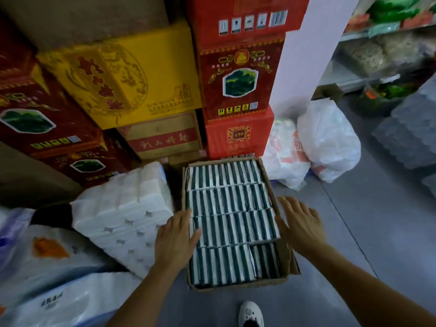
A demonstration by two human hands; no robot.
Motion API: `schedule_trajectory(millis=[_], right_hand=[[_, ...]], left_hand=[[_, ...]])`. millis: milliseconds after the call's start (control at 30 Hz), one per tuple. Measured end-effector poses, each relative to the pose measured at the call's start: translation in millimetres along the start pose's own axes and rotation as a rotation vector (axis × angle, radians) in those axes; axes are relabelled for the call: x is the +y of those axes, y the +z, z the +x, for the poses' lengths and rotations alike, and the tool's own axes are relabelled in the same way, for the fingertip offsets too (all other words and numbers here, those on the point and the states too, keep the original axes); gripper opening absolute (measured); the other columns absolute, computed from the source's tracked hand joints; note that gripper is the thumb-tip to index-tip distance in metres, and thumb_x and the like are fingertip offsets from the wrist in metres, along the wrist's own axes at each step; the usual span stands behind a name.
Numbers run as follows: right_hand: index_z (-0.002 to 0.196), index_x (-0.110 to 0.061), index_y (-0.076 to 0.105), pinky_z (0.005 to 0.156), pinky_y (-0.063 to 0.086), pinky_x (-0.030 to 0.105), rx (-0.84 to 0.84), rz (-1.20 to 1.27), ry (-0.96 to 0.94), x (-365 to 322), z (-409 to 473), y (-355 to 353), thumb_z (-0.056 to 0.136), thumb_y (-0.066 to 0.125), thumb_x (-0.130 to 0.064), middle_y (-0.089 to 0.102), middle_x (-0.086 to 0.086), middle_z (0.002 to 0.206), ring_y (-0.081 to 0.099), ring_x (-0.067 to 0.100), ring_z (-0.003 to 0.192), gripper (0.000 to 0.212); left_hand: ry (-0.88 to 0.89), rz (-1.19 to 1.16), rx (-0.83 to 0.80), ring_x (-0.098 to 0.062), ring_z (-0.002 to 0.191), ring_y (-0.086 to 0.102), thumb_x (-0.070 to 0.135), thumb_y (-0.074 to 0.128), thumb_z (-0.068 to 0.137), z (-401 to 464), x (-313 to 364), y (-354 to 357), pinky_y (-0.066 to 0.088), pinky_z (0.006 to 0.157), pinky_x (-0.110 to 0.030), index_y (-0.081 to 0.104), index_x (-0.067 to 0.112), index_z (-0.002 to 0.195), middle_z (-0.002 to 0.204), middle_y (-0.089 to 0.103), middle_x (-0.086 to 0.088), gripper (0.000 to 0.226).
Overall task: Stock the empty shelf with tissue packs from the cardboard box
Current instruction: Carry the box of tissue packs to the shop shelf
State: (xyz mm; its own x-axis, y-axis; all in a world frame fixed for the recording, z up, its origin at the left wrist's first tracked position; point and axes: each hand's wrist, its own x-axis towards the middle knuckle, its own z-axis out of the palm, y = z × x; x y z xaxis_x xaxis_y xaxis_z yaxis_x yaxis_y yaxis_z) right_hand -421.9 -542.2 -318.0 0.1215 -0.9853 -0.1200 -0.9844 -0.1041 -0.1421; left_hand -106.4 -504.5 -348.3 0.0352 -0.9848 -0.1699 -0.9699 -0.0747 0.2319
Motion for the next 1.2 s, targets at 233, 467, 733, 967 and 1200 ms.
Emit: schedule_trajectory(millis=[233, 467, 733, 967, 1200], right_hand=[[0.146, -0.027, 0.027, 0.096, 0.039, 0.036, -0.156, -0.092, -0.003, 48.7, 71.6, 101.5, 0.098, 0.036, -0.046, 0.04, -0.004, 0.142, 0.044, 0.018, 0.127, 0.053], [0.147, -0.027, 0.02, 0.083, 0.043, 0.042, -0.145, 0.006, 0.125, 70.7, 121.3, 181.9, 0.096, 0.043, -0.04, 0.051, 0.005, 0.129, 0.053, 0.03, 0.111, 0.057], [0.143, -0.033, 0.017, 0.06, 0.042, 0.038, -0.105, 0.211, 0.282, 79.9, 133.8, 231.0, 0.1, 0.034, -0.048, 0.066, 0.016, 0.101, 0.063, 0.038, 0.078, 0.049], [0.129, -0.026, 0.033, 0.061, 0.045, 0.039, -0.166, 0.176, 0.341, 88.5, 140.2, 237.3, 0.102, 0.033, -0.037, 0.065, 0.018, 0.095, 0.059, 0.035, 0.073, 0.029], [0.137, -0.019, 0.032, 0.059, 0.043, 0.038, -0.202, 0.127, 0.249, 86.2, 150.6, 218.5, 0.1, 0.041, -0.023, 0.063, 0.019, 0.089, 0.06, 0.038, 0.075, 0.038]], left_hand=[[-0.077, 0.01, -0.053, -0.029, 0.129, 0.049, 0.059, 0.032, 0.096, 72.2, -21.3, 97.3, 0.045, 0.1, -0.043, 0.032, 0.016, 0.152, 0.15, 0.044, -0.01, 0.071], [-0.14, -0.04, -0.048, -0.029, 0.138, 0.037, 0.05, 0.041, 0.098, 120.4, -57.0, 168.4, 0.048, 0.098, -0.046, 0.019, 0.015, 0.155, 0.157, 0.028, -0.01, 0.071], [-0.445, -0.301, -0.054, -0.042, 0.121, 0.053, 0.046, 0.03, 0.103, 140.5, -70.0, 199.1, 0.044, 0.096, -0.049, 0.014, 0.014, 0.156, 0.143, 0.049, -0.021, 0.064], [-0.37, -0.251, 0.035, -0.043, 0.09, 0.062, 0.026, 0.034, 0.105, 145.2, -83.1, 211.8, 0.05, 0.075, -0.048, 0.032, 0.012, 0.147, 0.111, 0.065, -0.024, 0.044], [-0.278, -0.307, 0.081, -0.041, 0.092, 0.064, 0.008, 0.05, 0.098, 152.4, -88.4, 201.2, 0.052, 0.081, -0.044, 0.039, 0.01, 0.147, 0.112, 0.067, -0.021, 0.05]])
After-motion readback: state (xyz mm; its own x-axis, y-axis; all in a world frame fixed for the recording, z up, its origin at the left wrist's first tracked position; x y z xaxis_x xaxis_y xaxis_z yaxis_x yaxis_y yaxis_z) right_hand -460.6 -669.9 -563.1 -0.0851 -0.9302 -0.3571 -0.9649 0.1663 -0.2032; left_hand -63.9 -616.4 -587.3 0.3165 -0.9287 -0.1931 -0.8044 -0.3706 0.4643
